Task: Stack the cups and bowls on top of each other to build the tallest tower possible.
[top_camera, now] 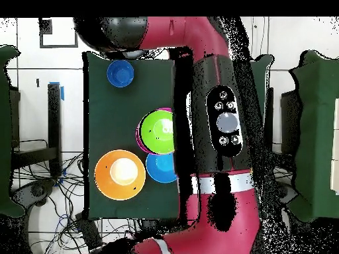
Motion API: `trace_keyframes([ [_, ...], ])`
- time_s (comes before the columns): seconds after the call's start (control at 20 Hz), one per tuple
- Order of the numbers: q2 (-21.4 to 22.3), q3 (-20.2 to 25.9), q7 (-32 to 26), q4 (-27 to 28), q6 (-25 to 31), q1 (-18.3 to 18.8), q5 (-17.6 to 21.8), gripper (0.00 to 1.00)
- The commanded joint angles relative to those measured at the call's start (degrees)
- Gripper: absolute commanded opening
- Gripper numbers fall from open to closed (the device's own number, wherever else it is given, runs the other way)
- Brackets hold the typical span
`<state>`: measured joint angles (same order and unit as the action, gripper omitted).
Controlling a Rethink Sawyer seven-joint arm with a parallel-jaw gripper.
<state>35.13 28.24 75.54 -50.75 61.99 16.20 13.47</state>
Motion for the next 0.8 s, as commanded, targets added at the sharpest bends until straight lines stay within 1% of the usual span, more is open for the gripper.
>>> trace_keyframes([
  [0.05,-5.2,-1.0,-0.9,-3.4,2.8,-0.7,2.6,1.00],
  [0.3,-4.9,-1.7,-0.8,-2.5,3.8,-1.0,3.1,1.00],
  [0.45,-5.2,-1.8,-0.7,-1.0,4.9,-1.7,3.4,1.00],
  [0.8,-5.2,-2.2,0.3,0.2,5.6,-3.1,3.9,1.00],
])
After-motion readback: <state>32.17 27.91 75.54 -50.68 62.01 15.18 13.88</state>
